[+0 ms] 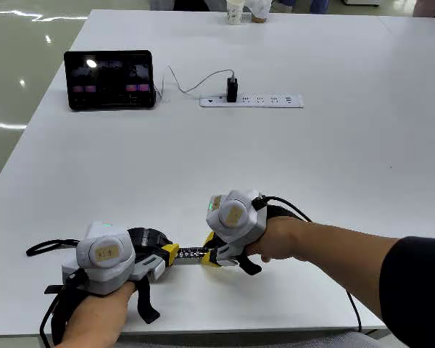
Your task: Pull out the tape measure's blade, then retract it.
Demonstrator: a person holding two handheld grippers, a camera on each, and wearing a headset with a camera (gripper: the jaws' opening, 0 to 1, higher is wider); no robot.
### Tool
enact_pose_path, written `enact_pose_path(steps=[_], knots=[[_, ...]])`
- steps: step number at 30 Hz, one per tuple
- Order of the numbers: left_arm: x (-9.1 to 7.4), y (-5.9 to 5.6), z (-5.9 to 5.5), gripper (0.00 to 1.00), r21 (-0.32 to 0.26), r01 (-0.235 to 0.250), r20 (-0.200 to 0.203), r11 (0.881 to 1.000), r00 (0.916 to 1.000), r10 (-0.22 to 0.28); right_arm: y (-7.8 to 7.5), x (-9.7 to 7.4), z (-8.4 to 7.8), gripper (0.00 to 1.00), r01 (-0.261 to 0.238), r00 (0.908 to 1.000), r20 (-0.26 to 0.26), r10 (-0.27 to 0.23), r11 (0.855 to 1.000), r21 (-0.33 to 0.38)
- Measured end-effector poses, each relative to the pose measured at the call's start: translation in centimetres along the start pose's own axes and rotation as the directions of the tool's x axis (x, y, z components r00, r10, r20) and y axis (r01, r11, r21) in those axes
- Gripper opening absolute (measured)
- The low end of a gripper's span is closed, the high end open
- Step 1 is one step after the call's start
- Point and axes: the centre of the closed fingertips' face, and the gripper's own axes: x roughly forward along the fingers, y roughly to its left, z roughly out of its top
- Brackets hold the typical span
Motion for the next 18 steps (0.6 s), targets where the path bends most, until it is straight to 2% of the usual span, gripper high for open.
enact_pose_path(steps=[18], knots=[[-0.07,-0.01,0.01,0.60,0.000,-0.001,0.000,1.000,1.0000,0.001,0.18,0.51,0.65,0.11,0.001,0.9999,0.012,-0.001,1.000,-0.004]])
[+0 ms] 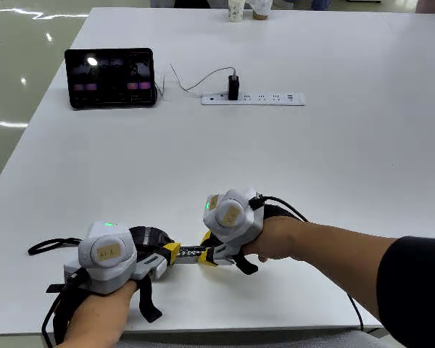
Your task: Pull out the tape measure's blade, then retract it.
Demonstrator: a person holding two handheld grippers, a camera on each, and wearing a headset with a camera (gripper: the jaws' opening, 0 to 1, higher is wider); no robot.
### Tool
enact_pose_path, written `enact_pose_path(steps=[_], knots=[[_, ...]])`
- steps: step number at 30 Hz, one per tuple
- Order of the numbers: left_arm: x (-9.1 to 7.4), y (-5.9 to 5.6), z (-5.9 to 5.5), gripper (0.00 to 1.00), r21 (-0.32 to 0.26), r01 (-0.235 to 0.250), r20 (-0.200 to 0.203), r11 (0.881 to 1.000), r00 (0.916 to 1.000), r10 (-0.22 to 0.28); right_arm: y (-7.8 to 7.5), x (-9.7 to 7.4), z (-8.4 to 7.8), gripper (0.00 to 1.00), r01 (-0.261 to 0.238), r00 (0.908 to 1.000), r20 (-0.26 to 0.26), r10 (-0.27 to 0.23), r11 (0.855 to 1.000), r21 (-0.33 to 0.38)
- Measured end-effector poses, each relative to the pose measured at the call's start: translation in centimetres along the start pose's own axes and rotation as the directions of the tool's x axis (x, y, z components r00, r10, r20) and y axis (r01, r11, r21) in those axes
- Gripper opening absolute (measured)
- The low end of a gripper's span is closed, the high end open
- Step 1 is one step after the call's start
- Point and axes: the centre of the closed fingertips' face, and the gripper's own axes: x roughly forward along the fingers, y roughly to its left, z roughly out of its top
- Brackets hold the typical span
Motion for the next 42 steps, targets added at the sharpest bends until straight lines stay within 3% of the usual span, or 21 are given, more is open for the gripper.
enact_pose_path(steps=[42], knots=[[0.0,0.2,0.0,0.60,-0.022,0.002,0.001,1.000,1.0000,-0.002,0.2,1.0,1.5,0.11,-0.008,0.9992,0.039,0.008,1.000,0.014]])
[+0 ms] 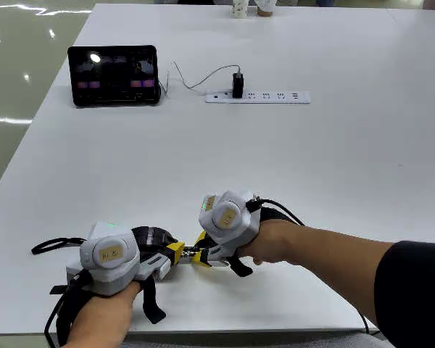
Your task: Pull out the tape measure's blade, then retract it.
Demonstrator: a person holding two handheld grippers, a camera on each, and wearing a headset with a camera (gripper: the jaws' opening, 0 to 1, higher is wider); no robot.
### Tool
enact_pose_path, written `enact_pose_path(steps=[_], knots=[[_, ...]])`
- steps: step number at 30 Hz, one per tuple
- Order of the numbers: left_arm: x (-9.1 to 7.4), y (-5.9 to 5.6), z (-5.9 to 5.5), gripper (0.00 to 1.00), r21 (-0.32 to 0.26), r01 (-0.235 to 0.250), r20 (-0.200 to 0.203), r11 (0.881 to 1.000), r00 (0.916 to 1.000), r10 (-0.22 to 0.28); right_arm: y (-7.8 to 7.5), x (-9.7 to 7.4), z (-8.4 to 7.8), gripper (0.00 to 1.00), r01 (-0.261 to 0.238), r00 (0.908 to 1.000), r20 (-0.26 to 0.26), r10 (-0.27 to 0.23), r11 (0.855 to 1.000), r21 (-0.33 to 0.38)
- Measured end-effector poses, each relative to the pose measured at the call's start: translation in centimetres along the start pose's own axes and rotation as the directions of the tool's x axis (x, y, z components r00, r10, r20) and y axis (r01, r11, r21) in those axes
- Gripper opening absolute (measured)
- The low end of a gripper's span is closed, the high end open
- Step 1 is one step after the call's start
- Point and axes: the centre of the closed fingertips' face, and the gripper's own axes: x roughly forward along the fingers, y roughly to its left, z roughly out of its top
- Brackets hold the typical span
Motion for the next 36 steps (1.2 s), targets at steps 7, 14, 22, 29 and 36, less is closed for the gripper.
enact_pose_path(steps=[7,14,22,29,36], knots=[[0.0,0.0,0.0,0.60,-0.003,0.000,0.000,1.000,1.0000,0.000,0.0,0.2,0.3,0.11,-0.007,0.9999,0.007,0.008,1.000,-0.009],[0.0,0.0,0.0,0.60,-0.005,0.002,-0.001,1.000,1.0000,-0.002,0.1,0.4,0.6,0.11,-0.009,0.9998,0.016,0.009,1.000,0.005],[0.0,0.0,0.0,0.60,-0.006,0.002,-0.001,1.000,1.0000,-0.002,0.2,0.7,0.9,0.11,-0.012,0.9997,0.020,0.012,1.000,0.011],[0.0,0.1,0.0,0.60,-0.008,0.003,0.000,1.000,1.0000,-0.003,0.2,1.0,1.2,0.11,-0.016,0.9997,0.020,0.015,1.000,0.004],[0.1,0.1,-0.1,0.60,-0.009,0.004,0.000,1.000,1.0000,-0.004,0.3,1.3,1.5,0.11,-0.015,0.9996,0.024,0.015,1.000,0.005]])
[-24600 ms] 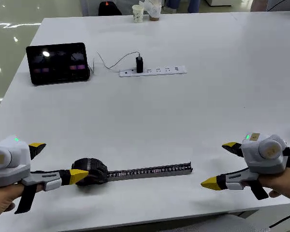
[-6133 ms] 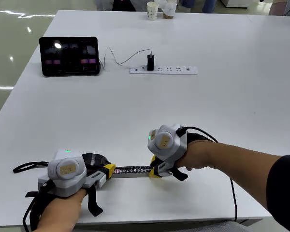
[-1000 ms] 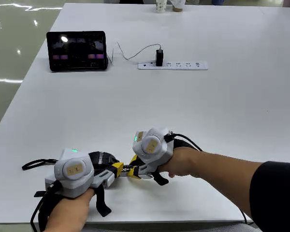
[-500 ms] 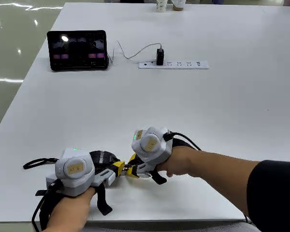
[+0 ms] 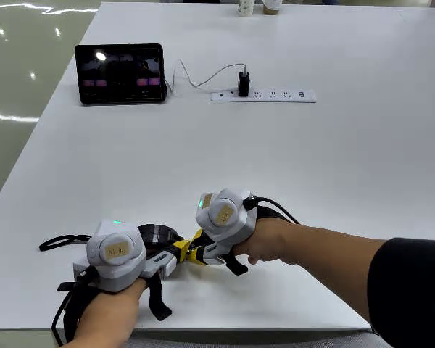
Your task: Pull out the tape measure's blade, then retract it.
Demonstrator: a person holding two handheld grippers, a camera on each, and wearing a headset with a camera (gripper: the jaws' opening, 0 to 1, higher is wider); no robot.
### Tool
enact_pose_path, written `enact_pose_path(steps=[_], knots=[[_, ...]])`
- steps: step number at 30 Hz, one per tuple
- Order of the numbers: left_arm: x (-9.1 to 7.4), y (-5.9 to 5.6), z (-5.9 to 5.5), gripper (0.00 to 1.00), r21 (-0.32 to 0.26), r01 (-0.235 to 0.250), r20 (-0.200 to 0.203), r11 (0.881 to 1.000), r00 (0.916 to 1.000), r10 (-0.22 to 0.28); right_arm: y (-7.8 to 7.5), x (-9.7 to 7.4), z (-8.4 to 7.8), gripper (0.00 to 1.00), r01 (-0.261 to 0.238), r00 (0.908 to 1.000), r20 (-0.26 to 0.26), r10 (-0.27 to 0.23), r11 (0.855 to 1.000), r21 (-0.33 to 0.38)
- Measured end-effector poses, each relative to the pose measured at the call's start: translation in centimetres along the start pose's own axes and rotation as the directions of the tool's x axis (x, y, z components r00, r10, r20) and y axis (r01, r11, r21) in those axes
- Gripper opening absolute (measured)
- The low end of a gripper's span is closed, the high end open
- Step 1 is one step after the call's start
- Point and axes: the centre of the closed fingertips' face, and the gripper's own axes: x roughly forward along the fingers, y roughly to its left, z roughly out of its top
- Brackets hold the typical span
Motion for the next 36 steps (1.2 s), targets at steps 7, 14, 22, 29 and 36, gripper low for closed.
enact_pose_path(steps=[7,14,22,29,36], knots=[[0.0,0.0,0.0,0.60,0.000,0.000,0.002,1.000,1.0000,0.000,0.0,0.0,0.0,0.12,0.001,1.0000,0.005,-0.001,1.000,0.006],[0.0,-0.1,0.0,0.61,-0.001,0.001,0.001,1.000,1.0000,-0.001,0.1,0.0,0.0,0.12,0.017,0.9997,0.018,-0.017,1.000,-0.003],[-0.1,-0.1,0.1,0.61,0.002,0.000,0.003,1.000,1.0000,0.000,0.0,0.0,0.1,0.12,0.030,0.9990,0.033,-0.030,1.000,-0.006],[-0.1,-0.1,0.1,0.62,0.011,-0.005,0.009,1.000,1.0000,0.005,0.0,-0.1,0.0,0.13,0.044,0.9987,0.028,-0.044,0.999,-0.004],[0.0,-0.2,-0.1,0.63,0.051,-0.013,0.008,0.999,0.9999,0.013,-0.1,-0.8,-1.0,0.13,0.075,0.9970,0.019,-0.075,0.997,-0.006]])
